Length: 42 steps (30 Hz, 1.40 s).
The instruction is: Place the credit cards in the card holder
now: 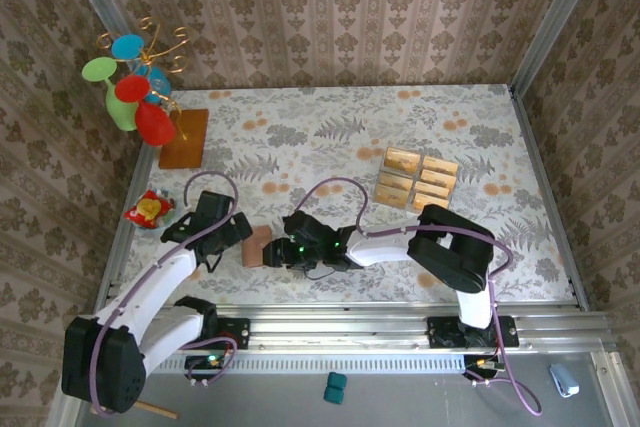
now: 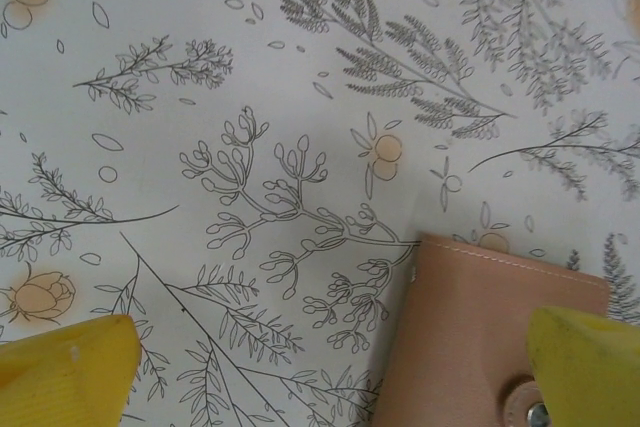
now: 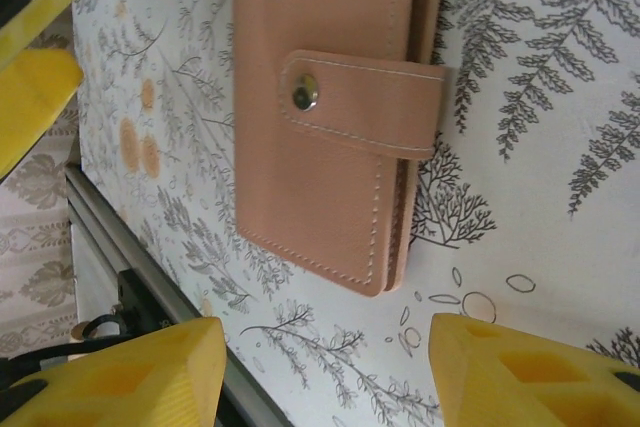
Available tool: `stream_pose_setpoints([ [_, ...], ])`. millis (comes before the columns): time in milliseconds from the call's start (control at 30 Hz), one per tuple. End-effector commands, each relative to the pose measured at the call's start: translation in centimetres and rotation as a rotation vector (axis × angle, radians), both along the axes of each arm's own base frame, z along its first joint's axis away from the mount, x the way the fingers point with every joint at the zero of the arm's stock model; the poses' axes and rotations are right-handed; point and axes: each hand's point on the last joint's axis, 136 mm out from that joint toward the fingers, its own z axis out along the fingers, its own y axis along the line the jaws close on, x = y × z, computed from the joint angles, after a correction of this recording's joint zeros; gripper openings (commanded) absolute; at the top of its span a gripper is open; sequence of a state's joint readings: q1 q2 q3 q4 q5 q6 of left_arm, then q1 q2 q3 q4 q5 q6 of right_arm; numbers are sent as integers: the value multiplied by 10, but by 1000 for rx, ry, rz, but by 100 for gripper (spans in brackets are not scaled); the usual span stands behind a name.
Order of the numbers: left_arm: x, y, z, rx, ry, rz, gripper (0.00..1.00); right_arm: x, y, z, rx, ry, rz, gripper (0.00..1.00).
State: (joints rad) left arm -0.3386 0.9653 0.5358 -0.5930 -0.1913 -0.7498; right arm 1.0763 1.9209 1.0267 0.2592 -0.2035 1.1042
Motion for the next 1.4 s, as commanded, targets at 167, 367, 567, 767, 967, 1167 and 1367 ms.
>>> stream_pose_setpoints([
  [167,0,2,-12,11,34,20,100,11,13,-6,21,7,-50,54],
  [367,1,1,-16,5,33,15,100,11,19,-14,37,36,-60,52],
  [567,2,0,-16,6,33,4,100,13,24,-17,48,50,-68,39],
  [767,4,-2,-14,-1,25,-4,100,15,24,-15,54,50,-73,16],
  [967,11,-7,-6,-5,11,-36,100,23,20,0,88,40,-73,0],
  [1167,31,-20,21,-27,-45,-100,100,37,3,34,119,-24,-77,0],
  [1367,53,-38,50,-96,-114,-166,100,48,-17,64,128,-82,-72,0],
])
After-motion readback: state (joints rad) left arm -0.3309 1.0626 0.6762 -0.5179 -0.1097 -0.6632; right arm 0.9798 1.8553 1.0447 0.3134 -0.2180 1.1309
